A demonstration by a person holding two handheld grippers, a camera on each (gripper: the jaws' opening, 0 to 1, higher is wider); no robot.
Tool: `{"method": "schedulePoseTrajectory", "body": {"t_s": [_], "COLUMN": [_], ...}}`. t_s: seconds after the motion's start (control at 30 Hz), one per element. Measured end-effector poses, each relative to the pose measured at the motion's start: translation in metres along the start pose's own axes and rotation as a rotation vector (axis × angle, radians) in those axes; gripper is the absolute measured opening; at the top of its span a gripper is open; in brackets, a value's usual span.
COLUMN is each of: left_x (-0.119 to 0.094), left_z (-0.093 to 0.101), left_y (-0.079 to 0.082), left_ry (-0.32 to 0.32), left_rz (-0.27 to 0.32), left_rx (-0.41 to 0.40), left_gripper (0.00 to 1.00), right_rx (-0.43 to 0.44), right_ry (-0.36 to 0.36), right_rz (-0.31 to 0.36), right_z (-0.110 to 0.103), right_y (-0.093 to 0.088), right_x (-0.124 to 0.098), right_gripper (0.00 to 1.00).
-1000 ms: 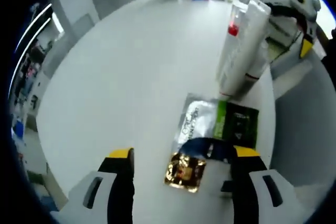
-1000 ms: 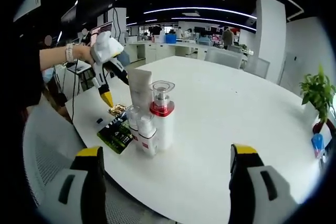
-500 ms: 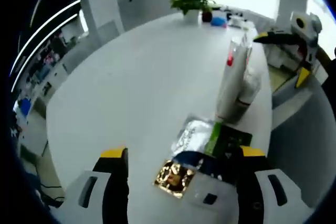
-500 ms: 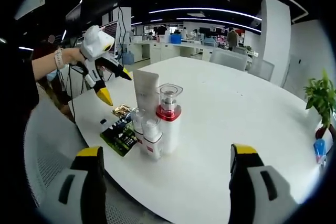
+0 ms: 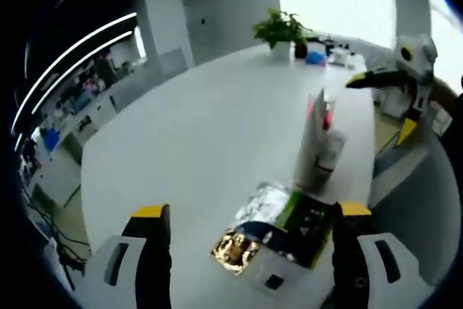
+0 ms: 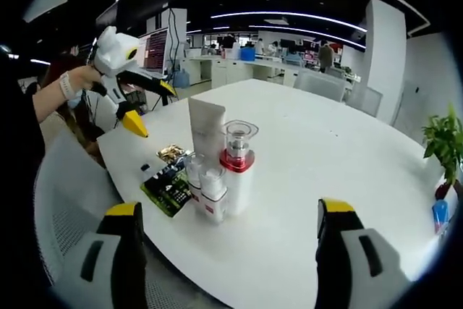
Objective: Arrange the skincare products in the storage area until every visible bottle or jar stands upright without overlapping.
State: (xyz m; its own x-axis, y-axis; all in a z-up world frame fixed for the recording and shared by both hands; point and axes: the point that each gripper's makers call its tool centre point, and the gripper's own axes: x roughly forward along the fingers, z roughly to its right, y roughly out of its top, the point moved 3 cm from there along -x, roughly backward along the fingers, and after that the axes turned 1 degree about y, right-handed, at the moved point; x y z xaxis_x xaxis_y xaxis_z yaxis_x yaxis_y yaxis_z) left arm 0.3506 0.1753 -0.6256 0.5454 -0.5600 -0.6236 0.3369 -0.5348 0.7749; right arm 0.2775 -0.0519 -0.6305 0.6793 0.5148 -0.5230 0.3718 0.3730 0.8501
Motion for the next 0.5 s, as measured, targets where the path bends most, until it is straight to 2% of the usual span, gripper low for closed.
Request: {"method": "schedulePoseTrajectory", "body": {"t_s": [0.23, 0.3, 0.5], "left_x": [-0.02, -0.024, -0.036], "left_z": [0.005, 0.006, 0.008], "left_y": [-0.005, -0.008, -0.022], "left_ry": [0.049, 0.068, 0.107], "left_rz": [0.073, 0.086, 0.097], "left_rx": [-0.038, -0.076, -0.113], "left_gripper": [0.95, 0.97, 0.97], "right_rx": [-0.009, -0.012, -0.018], "right_ry": [0.009, 0.012, 0.019], "right_rz": [-0.003, -0.004, -0.006], "right_z": [0.001, 0.002, 0.001], "right_y": [0.002, 0.003, 0.004], "right_x": [0.003, 0.004, 0.006], "right_gripper": [1.0, 1.0, 1.0]}}
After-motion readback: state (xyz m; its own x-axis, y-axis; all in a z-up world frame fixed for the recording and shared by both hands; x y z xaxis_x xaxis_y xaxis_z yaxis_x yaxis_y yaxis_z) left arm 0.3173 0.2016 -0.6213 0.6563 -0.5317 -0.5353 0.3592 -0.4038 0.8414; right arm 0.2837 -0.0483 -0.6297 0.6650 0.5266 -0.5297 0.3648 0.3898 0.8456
